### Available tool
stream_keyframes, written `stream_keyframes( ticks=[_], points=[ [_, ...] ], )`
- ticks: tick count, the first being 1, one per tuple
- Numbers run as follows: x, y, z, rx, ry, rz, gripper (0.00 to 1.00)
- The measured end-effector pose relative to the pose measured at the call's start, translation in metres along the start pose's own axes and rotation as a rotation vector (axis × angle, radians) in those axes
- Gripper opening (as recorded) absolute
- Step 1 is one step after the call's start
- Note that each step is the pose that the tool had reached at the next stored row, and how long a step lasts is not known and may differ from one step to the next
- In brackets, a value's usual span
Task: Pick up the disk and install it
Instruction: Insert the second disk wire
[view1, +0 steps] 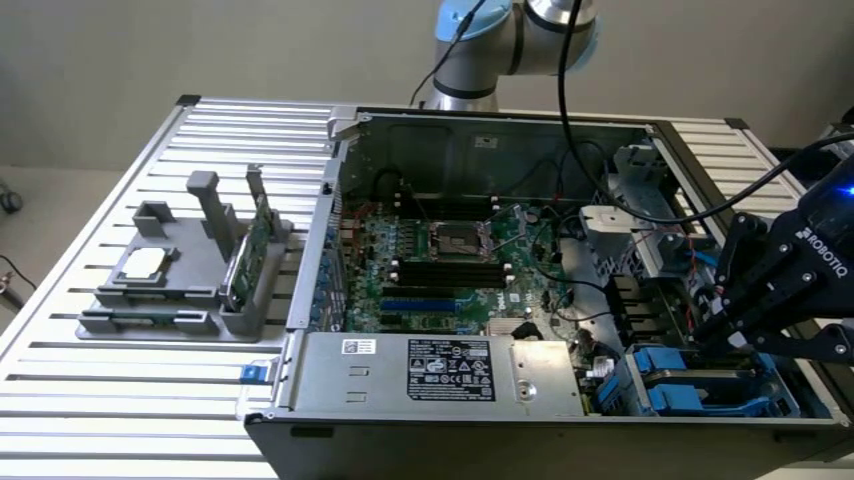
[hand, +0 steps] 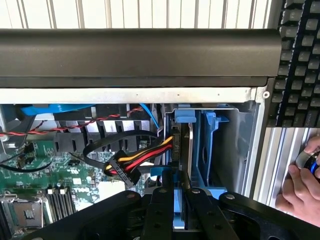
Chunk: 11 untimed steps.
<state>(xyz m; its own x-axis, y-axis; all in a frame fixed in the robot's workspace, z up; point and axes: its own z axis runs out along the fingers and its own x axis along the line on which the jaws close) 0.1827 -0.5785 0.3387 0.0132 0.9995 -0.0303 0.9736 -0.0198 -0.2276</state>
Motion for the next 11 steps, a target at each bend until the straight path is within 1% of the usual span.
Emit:
stream_keyframes(
  ticks=[7,11],
  points=[
    [0.0000,0.0002,0.0009,-0.0070,0.0010,-0.003,0.16],
    [0.0000,0.0002,0.0011,-0.0091,0.0025,-0.004,0.16]
  ],
)
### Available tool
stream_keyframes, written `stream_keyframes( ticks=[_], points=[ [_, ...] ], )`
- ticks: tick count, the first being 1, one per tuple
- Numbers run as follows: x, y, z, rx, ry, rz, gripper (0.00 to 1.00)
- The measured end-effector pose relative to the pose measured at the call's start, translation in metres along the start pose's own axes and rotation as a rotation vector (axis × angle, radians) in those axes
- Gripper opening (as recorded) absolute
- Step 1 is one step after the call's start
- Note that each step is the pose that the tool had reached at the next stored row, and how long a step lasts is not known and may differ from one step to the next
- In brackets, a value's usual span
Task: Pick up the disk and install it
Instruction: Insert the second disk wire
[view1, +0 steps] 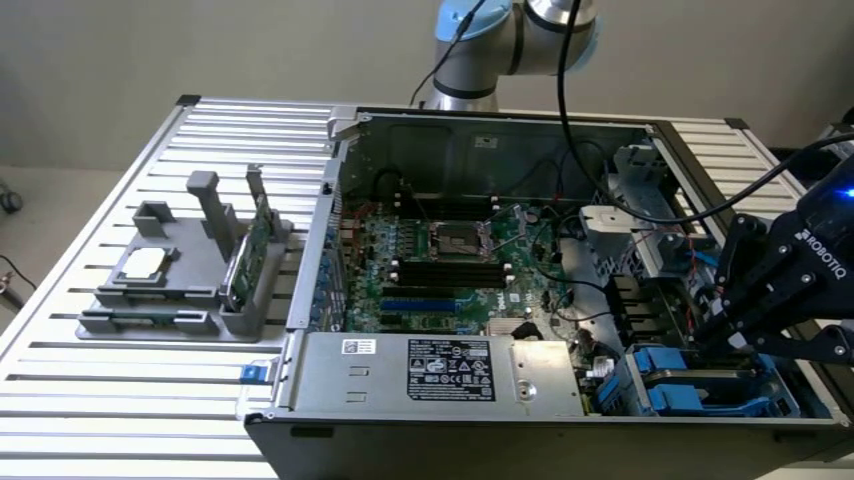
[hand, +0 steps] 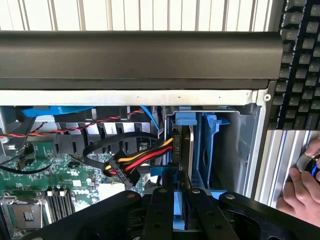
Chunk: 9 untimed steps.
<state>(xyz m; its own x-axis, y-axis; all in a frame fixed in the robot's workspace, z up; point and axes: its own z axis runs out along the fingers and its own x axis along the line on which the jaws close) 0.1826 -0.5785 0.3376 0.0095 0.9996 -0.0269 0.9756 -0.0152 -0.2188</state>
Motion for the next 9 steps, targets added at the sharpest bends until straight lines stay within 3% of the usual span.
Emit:
stream_keyframes(
  ticks=[9],
  points=[
    [-0.0001,-0.0003,0.0001,-0.0006,0.0018,-0.002,0.16]
  ],
)
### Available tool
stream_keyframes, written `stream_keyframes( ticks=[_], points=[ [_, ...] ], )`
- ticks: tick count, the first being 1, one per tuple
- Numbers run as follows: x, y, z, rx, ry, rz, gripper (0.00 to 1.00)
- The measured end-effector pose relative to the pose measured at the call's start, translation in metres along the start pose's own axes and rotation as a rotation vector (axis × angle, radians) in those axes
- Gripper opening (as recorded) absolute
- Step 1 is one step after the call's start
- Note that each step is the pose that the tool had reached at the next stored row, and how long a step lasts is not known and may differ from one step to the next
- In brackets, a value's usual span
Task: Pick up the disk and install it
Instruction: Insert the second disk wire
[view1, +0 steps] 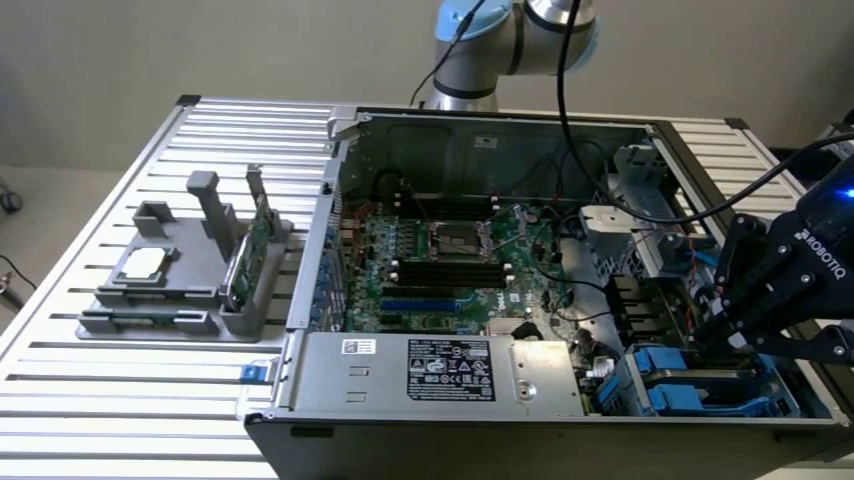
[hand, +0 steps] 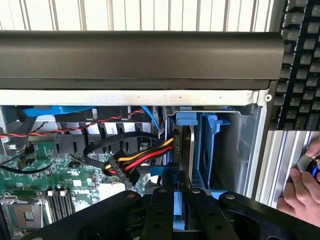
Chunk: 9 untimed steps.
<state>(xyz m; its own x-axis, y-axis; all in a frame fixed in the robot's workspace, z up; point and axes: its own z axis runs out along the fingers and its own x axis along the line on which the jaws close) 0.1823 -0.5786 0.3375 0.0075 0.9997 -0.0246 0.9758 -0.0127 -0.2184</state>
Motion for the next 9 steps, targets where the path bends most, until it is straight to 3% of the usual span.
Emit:
stream_keyframes(
  ticks=[9],
  points=[
    [0.0001,-0.0002,0.0000,0.0001,0.0000,0.000,0.16]
  ],
)
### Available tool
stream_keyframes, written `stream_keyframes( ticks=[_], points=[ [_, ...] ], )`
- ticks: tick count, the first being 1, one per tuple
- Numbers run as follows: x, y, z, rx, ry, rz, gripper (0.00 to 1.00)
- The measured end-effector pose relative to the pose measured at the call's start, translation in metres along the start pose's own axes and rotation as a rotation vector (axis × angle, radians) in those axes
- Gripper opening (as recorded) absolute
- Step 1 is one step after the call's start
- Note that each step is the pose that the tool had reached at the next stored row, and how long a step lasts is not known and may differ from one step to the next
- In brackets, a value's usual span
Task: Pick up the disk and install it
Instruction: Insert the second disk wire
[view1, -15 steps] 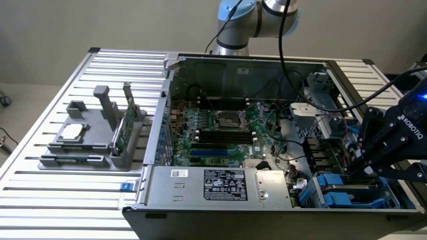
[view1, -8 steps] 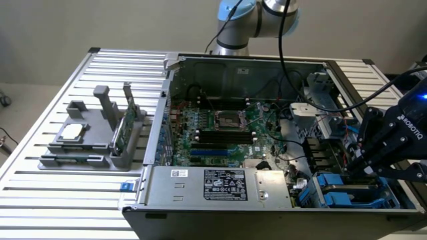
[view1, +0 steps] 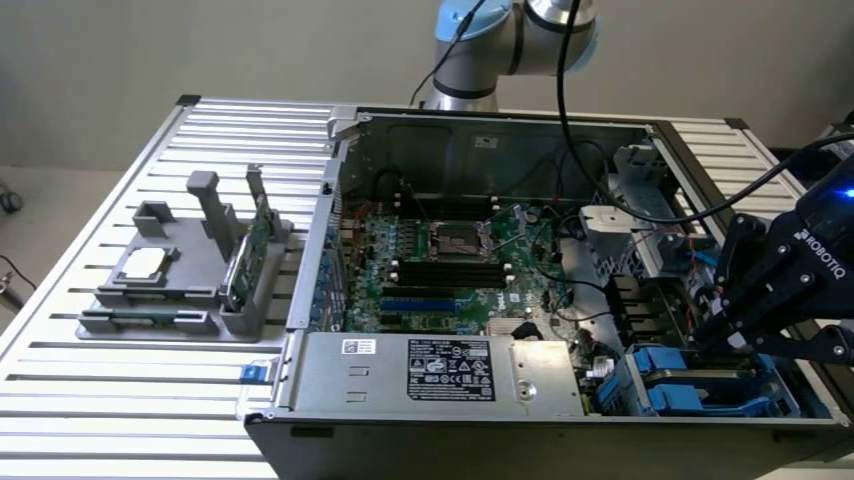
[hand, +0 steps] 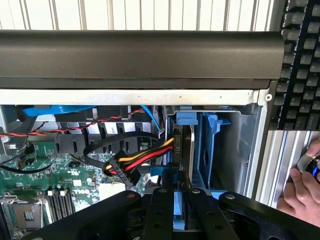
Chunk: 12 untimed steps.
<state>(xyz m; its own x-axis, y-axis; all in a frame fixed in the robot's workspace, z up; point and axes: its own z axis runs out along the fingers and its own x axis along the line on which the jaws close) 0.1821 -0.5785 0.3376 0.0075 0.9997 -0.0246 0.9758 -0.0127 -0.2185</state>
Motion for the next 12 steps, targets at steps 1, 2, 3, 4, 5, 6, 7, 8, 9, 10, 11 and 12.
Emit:
stream_keyframes(
  ticks=[1,2,3,4,5,6,7,8,9,10,11,12],
  points=[
    [0.0000,0.0000,-0.0001,0.0000,-0.0001,0.000,0.16],
    [0.0000,0.0000,-0.0001,0.0000,0.0000,0.000,0.16],
    [0.0001,0.0000,-0.0001,0.0000,0.0002,0.000,0.16],
    [0.0001,-0.0001,-0.0001,0.0000,0.0002,0.000,0.16],
    [0.0000,-0.0001,-0.0002,0.0000,0.0001,0.000,0.16],
    [0.0000,-0.0001,-0.0003,0.0000,0.0000,0.000,0.16],
    [0.0000,-0.0001,-0.0003,0.0000,0.0000,0.000,0.16],
    [0.0000,-0.0001,-0.0004,0.0000,0.0000,0.000,0.16],
    [0.0000,-0.0001,-0.0005,0.0000,0.0000,0.000,0.16],
    [0.0000,-0.0002,-0.0005,0.0000,0.0000,0.000,0.16],
    [0.0000,-0.0002,-0.0005,0.0000,0.0000,0.000,0.16],
    [0.0000,-0.0003,-0.0006,0.0000,-0.0001,0.000,0.16]
  ],
)
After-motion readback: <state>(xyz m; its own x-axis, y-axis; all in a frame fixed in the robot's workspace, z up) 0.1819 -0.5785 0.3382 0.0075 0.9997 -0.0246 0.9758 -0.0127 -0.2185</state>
